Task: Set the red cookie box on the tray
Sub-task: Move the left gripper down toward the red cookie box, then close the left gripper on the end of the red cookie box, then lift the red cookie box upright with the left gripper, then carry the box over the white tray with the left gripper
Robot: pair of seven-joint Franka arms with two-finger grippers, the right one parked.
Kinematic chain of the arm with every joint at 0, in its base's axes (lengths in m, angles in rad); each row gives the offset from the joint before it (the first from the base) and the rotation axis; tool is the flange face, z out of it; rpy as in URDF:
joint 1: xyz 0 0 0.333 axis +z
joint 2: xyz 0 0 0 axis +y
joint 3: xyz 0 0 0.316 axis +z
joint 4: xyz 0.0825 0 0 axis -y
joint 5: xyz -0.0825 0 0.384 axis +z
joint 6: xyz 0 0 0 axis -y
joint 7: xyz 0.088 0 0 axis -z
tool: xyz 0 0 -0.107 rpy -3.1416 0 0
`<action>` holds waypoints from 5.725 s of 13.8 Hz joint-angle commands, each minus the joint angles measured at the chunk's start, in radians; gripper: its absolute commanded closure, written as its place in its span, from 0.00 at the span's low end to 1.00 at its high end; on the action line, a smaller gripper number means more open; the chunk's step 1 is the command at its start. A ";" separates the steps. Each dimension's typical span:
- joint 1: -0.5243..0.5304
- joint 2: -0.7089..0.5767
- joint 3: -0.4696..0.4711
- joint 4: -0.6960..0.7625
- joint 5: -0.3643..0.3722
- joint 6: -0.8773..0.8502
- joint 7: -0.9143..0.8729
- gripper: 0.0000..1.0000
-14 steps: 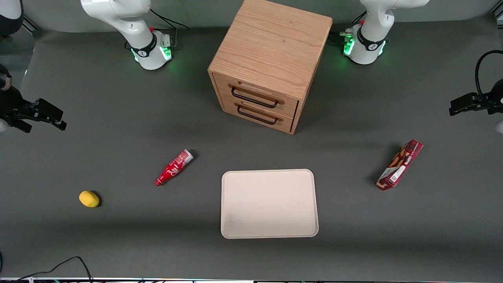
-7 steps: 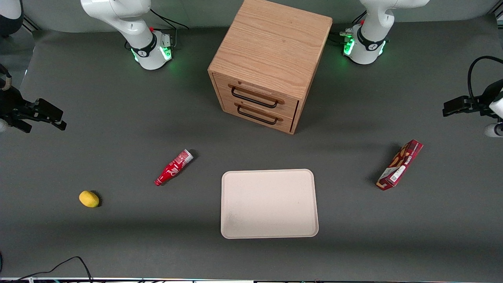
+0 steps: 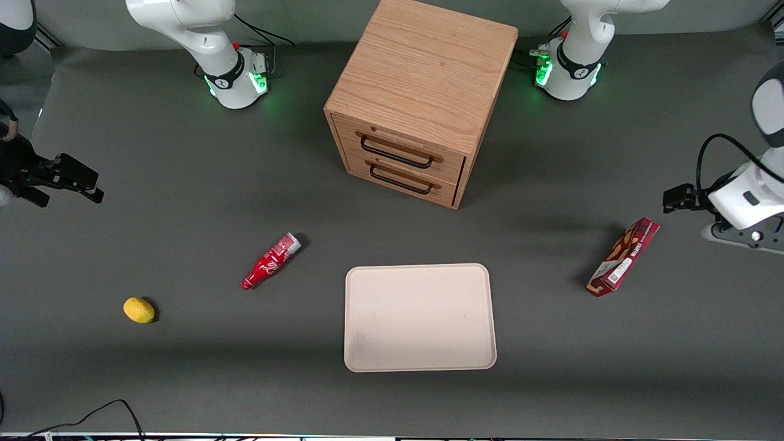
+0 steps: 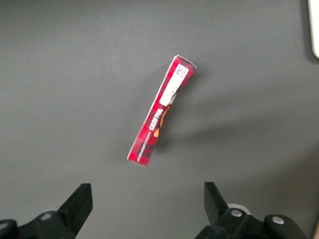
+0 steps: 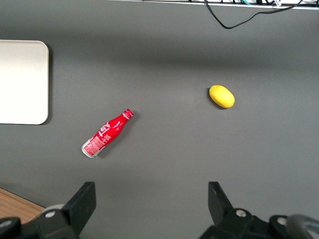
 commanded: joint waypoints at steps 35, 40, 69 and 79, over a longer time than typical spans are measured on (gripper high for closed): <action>0.003 0.215 -0.017 -0.376 -0.049 0.820 0.166 1.00; 0.007 0.054 -0.015 -0.254 -0.073 0.434 0.180 1.00; -0.269 0.701 -0.305 0.860 0.020 0.060 -0.825 1.00; -0.277 0.862 -0.270 0.857 0.093 0.237 -0.828 1.00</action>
